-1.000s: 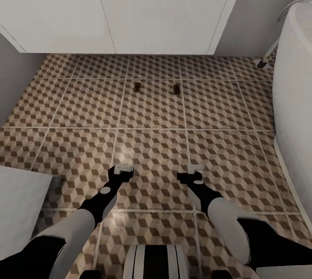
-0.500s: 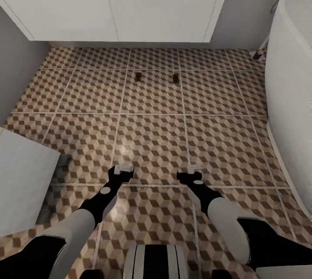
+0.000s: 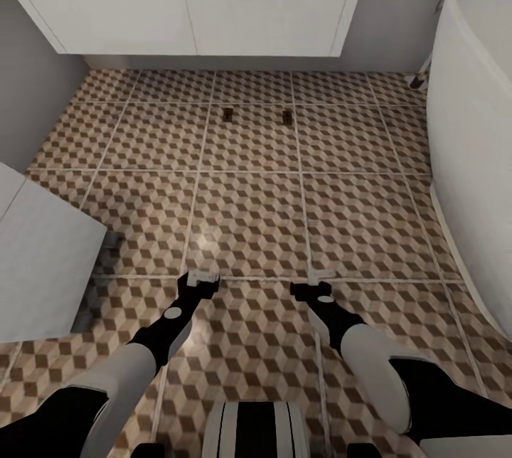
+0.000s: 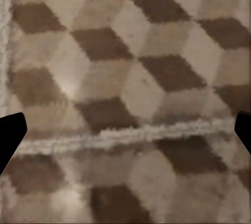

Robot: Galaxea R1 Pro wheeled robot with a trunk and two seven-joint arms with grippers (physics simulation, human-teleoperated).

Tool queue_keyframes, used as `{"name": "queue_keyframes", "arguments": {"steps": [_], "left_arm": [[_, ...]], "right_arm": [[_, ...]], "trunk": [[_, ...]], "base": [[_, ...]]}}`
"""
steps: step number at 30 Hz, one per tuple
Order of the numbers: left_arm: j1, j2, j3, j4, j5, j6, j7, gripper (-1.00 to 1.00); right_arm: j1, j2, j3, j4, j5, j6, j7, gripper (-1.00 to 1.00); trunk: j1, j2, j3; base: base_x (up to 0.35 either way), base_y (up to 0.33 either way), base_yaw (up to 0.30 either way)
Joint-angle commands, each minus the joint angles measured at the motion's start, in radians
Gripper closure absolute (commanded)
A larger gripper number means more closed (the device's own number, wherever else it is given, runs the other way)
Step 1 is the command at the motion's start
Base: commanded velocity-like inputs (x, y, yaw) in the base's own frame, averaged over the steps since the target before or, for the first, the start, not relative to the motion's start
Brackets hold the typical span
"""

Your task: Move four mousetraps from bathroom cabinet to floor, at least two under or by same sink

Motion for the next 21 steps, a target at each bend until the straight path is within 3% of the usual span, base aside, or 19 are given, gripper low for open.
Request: {"name": "queue_keyframes", "arguments": {"steps": [1,14,21], "left_arm": [[-0.001,0.0,-0.004,0.001,-0.002,-0.004,0.005,-1.0],[-0.001,0.003,-0.006,-0.003,-0.003,-0.009,-0.001,-1.0],[-0.001,0.011,-0.007,-0.002,-0.002,-0.006,-0.043,-1.0]], "right_arm": [[-0.001,0.001,-0.008,0.001,0.01,-0.003,-0.003,-1.0],[0.0,0.0,-0.009,0.0,0.01,-0.004,-0.003,-1.0],[-0.001,0.001,-0.009,-0.001,0.012,-0.005,-0.003,-1.0]], "trunk": [[0.0,0.0,-0.001],[0.0,0.0,-0.001],[0.0,0.0,-0.001]], "base": [[-0.068,0.0,0.0],[-0.02,0.0,0.0],[-0.001,0.0,0.0]]}}
